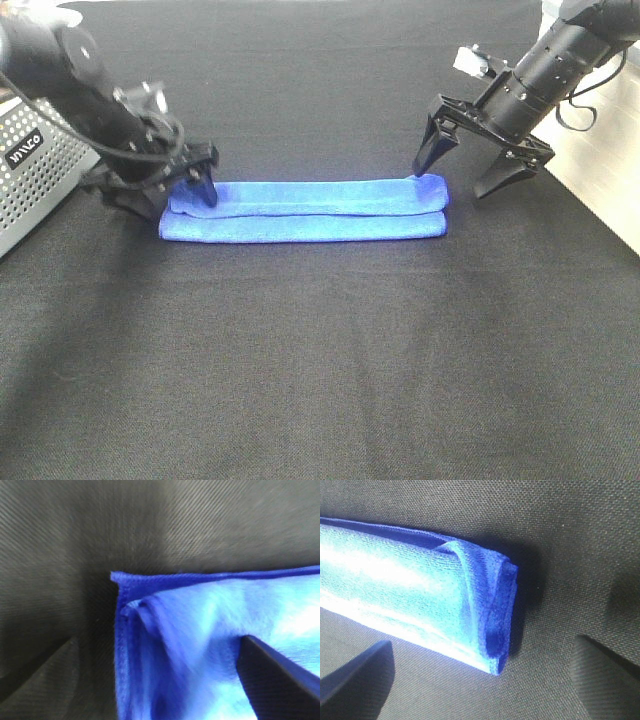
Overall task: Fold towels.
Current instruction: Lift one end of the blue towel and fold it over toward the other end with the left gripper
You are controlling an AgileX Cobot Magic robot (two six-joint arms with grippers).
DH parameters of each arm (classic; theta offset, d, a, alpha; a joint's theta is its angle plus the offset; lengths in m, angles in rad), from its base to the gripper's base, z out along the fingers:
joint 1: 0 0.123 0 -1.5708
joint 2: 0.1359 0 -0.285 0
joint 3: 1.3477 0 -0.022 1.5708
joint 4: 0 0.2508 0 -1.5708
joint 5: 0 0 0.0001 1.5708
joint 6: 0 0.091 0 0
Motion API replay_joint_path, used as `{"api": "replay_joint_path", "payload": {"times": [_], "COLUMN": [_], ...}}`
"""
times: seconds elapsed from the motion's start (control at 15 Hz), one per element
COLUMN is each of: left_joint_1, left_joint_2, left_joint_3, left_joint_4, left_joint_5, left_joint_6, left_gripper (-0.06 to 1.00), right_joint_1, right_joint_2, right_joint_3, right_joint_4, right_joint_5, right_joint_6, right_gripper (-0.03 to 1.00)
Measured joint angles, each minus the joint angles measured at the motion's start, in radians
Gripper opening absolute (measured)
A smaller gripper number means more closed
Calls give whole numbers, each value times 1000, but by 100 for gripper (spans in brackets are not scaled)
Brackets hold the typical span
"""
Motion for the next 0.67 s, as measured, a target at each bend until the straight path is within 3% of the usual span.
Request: {"api": "replay_joint_path", "payload": {"times": [0.2, 0.27, 0.47, 0.67], "left_joint_1": [-3, -3, -5, -6], "left_joint_2": [14, 20, 32, 33], "left_joint_3": [-9, -11, -12, -14], "left_joint_4": [-3, -14, -61, -61], "left_joint_5": [-7, -12, -22, -21], "left_joint_6": [10, 10, 10, 10], "left_gripper": [67, 57, 13, 8], "right_joint_1": [0, 0, 0, 0], "right_joint_2": [0, 0, 0, 0], "right_joint_3": [0, 0, 0, 0], "right_joint_4": [0, 0, 0, 0], "right_joint_5": [-15, -16, -19, -19], "right_joint_6": [0, 0, 0, 0], "right_gripper": [89, 89, 89, 89]}}
